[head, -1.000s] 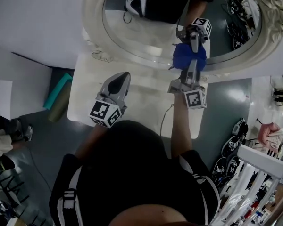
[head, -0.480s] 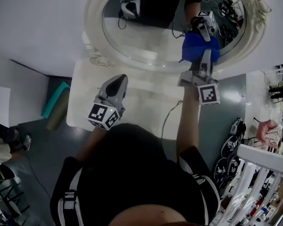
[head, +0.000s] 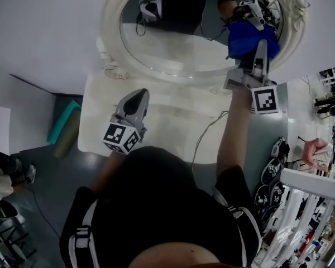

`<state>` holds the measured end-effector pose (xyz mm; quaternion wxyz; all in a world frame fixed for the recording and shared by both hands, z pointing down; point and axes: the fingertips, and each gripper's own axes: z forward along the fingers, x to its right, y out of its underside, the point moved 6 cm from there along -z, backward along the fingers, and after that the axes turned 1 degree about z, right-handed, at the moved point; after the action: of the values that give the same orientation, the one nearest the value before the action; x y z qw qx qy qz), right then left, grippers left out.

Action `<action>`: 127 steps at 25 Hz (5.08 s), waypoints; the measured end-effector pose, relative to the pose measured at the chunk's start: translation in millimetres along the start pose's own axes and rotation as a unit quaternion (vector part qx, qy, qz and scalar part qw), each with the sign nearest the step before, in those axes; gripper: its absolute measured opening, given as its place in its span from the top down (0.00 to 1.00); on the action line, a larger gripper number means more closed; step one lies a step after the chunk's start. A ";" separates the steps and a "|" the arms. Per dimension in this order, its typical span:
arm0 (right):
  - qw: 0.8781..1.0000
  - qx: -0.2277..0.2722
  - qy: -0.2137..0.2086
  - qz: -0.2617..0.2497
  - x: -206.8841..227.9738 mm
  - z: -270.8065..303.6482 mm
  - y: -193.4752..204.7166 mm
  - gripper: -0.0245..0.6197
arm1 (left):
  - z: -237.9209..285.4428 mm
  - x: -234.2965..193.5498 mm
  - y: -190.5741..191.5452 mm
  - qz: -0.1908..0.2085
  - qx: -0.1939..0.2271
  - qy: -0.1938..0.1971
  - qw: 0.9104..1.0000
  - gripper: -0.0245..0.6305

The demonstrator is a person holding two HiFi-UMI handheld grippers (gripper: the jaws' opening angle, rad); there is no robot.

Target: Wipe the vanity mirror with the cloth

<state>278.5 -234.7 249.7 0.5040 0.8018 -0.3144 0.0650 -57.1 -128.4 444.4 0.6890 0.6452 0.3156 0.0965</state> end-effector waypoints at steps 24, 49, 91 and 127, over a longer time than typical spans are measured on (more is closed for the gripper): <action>0.996 -0.011 -0.077 -0.037 -69.6 60.7 -44.9 0.92 | -14.4 2.9 -10.0 -0.007 0.016 0.003 1.000 0.95; 0.998 0.030 -0.057 -0.010 -81.7 -40.1 -42.3 0.92 | -51.7 7.4 -9.5 -0.001 -0.007 0.005 1.000 0.95; 0.977 -0.104 0.136 0.125 49.5 -151.3 264.4 0.92 | -10.5 -19.9 -4.9 0.001 -0.037 -0.028 0.999 0.95; 0.997 -0.005 -0.004 0.083 -12.1 -39.1 125.4 0.92 | -15.6 -26.4 -9.7 -0.009 -0.023 -0.029 0.999 0.95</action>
<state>205.8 -233.1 359.8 0.4997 0.7707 -0.3820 0.1021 -89.2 -131.1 443.8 0.7134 0.6288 0.2993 0.0786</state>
